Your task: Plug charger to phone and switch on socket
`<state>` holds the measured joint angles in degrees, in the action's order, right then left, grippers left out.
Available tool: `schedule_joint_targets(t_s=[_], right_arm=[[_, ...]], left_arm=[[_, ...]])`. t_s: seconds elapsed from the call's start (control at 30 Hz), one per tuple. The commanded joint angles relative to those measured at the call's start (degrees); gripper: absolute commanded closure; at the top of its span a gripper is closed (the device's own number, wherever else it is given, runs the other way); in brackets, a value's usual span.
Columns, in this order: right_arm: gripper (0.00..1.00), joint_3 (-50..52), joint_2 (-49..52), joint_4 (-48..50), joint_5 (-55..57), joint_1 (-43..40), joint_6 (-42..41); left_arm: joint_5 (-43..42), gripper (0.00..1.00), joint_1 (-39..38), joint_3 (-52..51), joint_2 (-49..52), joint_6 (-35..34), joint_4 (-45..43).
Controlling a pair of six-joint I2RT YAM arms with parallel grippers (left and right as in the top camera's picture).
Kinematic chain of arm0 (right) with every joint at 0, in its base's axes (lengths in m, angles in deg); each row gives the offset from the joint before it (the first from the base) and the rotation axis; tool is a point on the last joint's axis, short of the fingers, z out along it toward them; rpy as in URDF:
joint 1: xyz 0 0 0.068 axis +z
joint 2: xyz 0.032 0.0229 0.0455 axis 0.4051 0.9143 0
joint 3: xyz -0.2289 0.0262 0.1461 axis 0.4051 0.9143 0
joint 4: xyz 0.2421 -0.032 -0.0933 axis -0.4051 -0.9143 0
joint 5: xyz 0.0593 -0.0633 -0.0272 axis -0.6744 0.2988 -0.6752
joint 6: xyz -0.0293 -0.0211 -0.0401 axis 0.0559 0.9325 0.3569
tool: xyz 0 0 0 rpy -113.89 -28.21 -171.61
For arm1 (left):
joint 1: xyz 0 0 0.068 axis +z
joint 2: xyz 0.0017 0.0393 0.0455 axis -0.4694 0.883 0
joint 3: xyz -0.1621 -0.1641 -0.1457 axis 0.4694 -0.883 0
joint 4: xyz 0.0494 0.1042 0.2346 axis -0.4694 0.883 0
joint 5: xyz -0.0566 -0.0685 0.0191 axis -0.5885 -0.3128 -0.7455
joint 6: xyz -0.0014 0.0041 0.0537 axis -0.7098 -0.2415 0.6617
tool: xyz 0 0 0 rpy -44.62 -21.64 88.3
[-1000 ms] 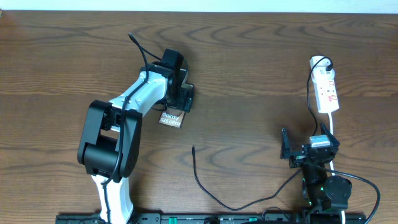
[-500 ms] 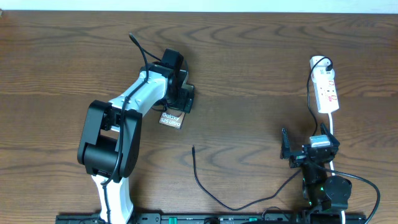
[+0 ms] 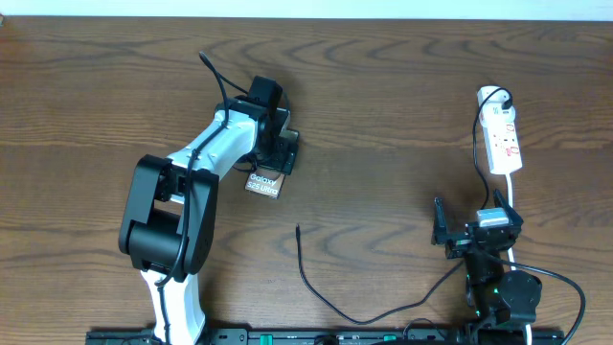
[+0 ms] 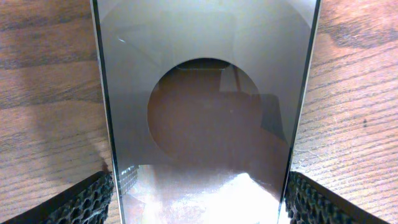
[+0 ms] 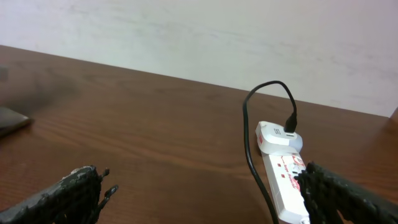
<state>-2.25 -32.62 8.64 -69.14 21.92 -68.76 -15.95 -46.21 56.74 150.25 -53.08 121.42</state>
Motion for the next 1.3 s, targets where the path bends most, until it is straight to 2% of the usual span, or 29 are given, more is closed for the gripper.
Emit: schedule_joint_targets(t_s=[0.0,1.27], right_arm=[[0.01,0.1,-0.2,-0.2,0.0,0.3,-0.6],[0.01,0.1,-0.2,-0.2,0.0,0.2,-0.6]], left_arm=[[-3.8,0.12,-0.1,-3.7,3.5,0.2,0.1],[-0.2,0.12,-0.3,-5.7,3.5,0.2,-2.0]])
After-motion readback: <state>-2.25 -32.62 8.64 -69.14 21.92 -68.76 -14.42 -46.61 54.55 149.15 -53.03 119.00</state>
